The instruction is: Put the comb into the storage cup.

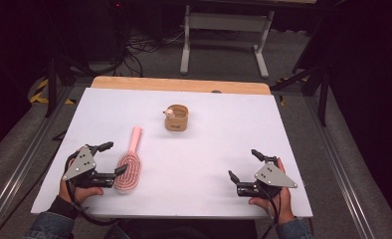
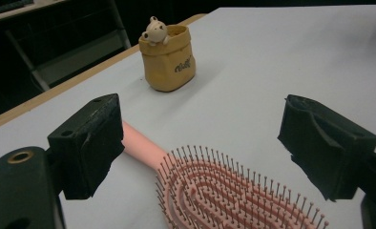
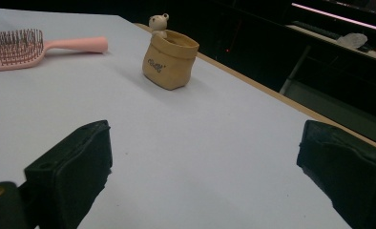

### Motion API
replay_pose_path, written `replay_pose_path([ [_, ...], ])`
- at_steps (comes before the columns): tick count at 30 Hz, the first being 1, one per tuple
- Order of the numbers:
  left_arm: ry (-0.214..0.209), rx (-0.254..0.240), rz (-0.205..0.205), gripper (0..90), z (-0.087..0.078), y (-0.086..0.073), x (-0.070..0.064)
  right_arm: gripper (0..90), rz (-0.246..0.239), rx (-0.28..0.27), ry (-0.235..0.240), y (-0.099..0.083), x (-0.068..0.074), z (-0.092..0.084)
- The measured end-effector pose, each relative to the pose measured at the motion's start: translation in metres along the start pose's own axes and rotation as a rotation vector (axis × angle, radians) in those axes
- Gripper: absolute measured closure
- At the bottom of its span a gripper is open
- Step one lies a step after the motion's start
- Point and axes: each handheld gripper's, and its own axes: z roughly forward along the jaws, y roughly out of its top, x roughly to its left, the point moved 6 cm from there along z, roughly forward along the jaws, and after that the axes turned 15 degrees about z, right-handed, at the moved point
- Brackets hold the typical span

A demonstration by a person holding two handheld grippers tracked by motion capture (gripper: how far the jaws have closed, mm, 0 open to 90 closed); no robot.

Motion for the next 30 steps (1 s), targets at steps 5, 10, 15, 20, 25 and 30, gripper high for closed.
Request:
replay_pose_path([
  [5,-0.009,0.003,-0.012,16.0,-0.002,-0.002,0.002,5.4,0.002,-0.004,0.014,0.000,0.000,-0.001],
  [10,-0.009,0.012,-0.031,18.8,-0.004,-0.008,0.007,5.8,0.007,-0.011,0.008,0.002,-0.001,-0.001],
  [15,-0.012,0.026,-0.015,25.6,-0.002,-0.007,0.010,5.8,0.012,-0.011,-0.004,0.000,-0.004,-0.001],
  [20,-0.035,0.019,0.006,35.6,0.003,-0.004,0.015,5.8,0.030,-0.021,-0.009,0.000,-0.007,-0.003],
  [25,-0.050,0.046,0.000,55.8,0.011,-0.001,0.028,6.6,0.034,-0.007,-0.013,-0.001,-0.006,0.000],
  [30,-0.084,0.068,-0.003,75.6,0.028,-0.002,0.046,6.7,0.040,0.020,-0.010,-0.007,-0.006,0.004],
])
